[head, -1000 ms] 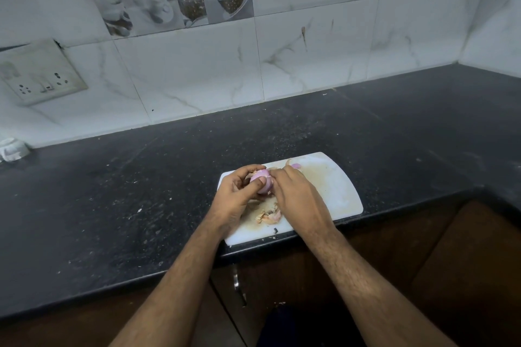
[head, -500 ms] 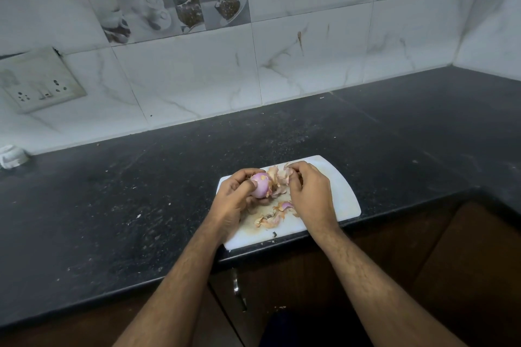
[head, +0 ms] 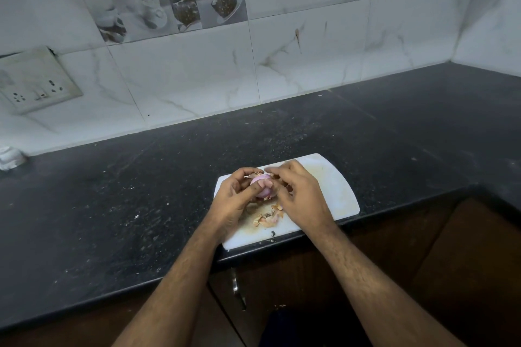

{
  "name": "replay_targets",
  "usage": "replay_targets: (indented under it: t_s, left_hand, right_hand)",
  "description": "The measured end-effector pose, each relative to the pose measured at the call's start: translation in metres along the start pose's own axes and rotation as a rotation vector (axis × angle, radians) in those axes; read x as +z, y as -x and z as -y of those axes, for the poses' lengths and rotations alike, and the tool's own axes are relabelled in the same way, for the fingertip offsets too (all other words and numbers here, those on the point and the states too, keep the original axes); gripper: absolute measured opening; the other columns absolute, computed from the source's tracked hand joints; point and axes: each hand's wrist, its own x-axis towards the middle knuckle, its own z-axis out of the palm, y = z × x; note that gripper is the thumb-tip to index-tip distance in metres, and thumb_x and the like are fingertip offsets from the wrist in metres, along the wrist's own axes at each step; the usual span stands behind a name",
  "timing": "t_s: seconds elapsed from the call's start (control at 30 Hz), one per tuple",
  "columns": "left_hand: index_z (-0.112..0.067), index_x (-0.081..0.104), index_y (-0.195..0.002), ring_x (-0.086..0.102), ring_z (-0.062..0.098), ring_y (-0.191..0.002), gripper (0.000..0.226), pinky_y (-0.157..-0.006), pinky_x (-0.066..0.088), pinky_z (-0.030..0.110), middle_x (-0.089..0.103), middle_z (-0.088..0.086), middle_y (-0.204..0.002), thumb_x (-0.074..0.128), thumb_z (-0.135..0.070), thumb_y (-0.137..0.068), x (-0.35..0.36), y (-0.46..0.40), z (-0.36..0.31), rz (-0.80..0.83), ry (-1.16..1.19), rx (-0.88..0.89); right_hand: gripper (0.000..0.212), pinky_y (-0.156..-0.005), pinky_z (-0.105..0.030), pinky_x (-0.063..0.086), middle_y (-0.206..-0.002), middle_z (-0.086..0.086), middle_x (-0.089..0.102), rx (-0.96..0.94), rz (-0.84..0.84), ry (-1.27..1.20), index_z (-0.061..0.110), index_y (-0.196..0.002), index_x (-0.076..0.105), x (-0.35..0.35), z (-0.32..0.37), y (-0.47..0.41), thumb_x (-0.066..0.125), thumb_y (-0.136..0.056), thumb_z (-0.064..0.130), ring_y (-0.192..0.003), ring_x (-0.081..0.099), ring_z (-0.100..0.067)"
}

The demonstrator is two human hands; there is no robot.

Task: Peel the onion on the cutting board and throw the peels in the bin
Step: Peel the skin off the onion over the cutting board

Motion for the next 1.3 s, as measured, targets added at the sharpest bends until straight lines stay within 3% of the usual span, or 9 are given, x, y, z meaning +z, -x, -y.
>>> replay_targets:
  t_s: [0.1, 0.3, 0.63, 0.77, 0.9, 1.03, 1.1, 1.23, 1.3]
  left_hand:
    - [-0.002, 0.068, -0.128, 0.073, 0.034, -0.110, 0.032, -0.104, 0.055, 0.053, 0.074, 0.022, -0.123, 0.069, -0.017, -0.100, -0.001, 0.001, 0.001, 0.013, -0.035, 0.021]
    - [-0.001, 0.069, -0.126, 0.074, 0.032, -0.104, 0.039, -0.105, 0.054, 0.060, 0.075, 0.022, -0.121, 0.077, -0.018, -0.091, 0.001, 0.003, 0.000, -0.023, -0.047, 0.023]
    - [0.002, 0.068, -0.124, 0.075, 0.028, -0.096, 0.032, -0.085, 0.065, 0.035, 0.077, 0.021, -0.110, 0.074, -0.005, -0.093, -0.001, 0.000, 0.001, -0.030, -0.034, -0.001]
    - [0.000, 0.071, -0.116, 0.077, 0.025, -0.094, 0.019, -0.077, 0.063, 0.030, 0.077, 0.017, -0.102, 0.064, 0.006, -0.099, 0.002, 0.004, 0.000, -0.015, -0.040, -0.052]
    - [-0.001, 0.072, -0.115, 0.077, 0.024, -0.096, 0.022, -0.076, 0.062, 0.027, 0.079, 0.015, -0.102, 0.060, 0.007, -0.099, 0.005, 0.008, -0.005, 0.010, -0.046, -0.048]
    - [0.001, 0.068, -0.114, 0.078, 0.026, -0.093, 0.034, -0.070, 0.062, 0.026, 0.076, 0.020, -0.106, 0.057, -0.003, -0.083, 0.004, 0.008, -0.009, -0.007, 0.017, -0.030]
    - [0.003, 0.065, -0.114, 0.077, 0.026, -0.088, 0.036, -0.066, 0.062, 0.027, 0.074, 0.022, -0.105, 0.052, -0.005, -0.080, 0.003, 0.009, -0.010, -0.008, 0.061, -0.020]
    - [-0.001, 0.061, -0.114, 0.076, 0.035, -0.096, 0.034, -0.079, 0.066, 0.039, 0.071, 0.028, -0.113, 0.051, -0.007, -0.082, 0.003, 0.006, -0.007, -0.034, 0.099, -0.013]
    - [-0.004, 0.057, -0.116, 0.073, 0.048, -0.108, 0.035, -0.091, 0.064, 0.050, 0.066, 0.036, -0.124, 0.049, -0.010, -0.083, 0.002, 0.003, -0.006, -0.062, 0.139, -0.031]
  right_hand:
    - [0.023, -0.079, -0.017, 0.054, -0.096, 0.009, 0.062, 0.019, -0.049, -0.018, 0.018, -0.120, 0.074, 0.000, -0.003, -0.001, 0.066, -0.098, 0.019, -0.092, 0.063, -0.003]
    - [0.030, -0.081, -0.026, 0.056, -0.097, 0.008, 0.058, 0.000, -0.015, 0.107, 0.012, -0.127, 0.070, 0.003, -0.002, 0.003, 0.063, -0.100, 0.021, -0.088, 0.060, -0.007]
    - [0.031, -0.088, -0.018, 0.049, -0.114, 0.000, 0.064, 0.079, 0.009, 0.182, 0.010, -0.129, 0.068, 0.005, 0.000, 0.002, 0.059, -0.102, 0.022, -0.101, 0.062, -0.009]
    - [0.024, -0.063, -0.020, 0.059, -0.106, -0.006, 0.066, 0.211, -0.035, 0.091, 0.009, -0.120, 0.072, 0.000, -0.003, -0.003, 0.056, -0.103, 0.017, -0.079, 0.069, -0.012]
    - [0.023, -0.055, -0.004, 0.048, -0.105, -0.006, 0.067, 0.234, -0.022, 0.097, 0.008, -0.117, 0.072, -0.001, -0.004, -0.007, 0.055, -0.104, 0.016, -0.075, 0.061, -0.001]
    - [0.023, -0.071, -0.021, 0.054, -0.101, -0.001, 0.068, 0.279, -0.113, 0.156, 0.010, -0.110, 0.071, -0.002, -0.009, -0.010, 0.050, -0.104, 0.016, -0.086, 0.065, -0.012]
    - [0.023, -0.071, -0.011, 0.045, -0.100, -0.001, 0.068, 0.300, -0.178, 0.158, 0.010, -0.109, 0.072, -0.004, -0.011, -0.011, 0.050, -0.104, 0.014, -0.090, 0.064, -0.013]
    - [0.030, -0.066, 0.003, 0.041, -0.109, 0.004, 0.059, 0.240, -0.042, 0.151, 0.012, -0.126, 0.070, 0.002, -0.008, -0.006, 0.052, -0.102, 0.006, -0.086, 0.055, -0.001]
    - [0.033, -0.072, 0.001, 0.042, -0.121, 0.007, 0.055, 0.199, 0.014, 0.168, 0.017, -0.131, 0.067, 0.005, -0.008, -0.006, 0.055, -0.102, 0.009, -0.102, 0.054, -0.002]
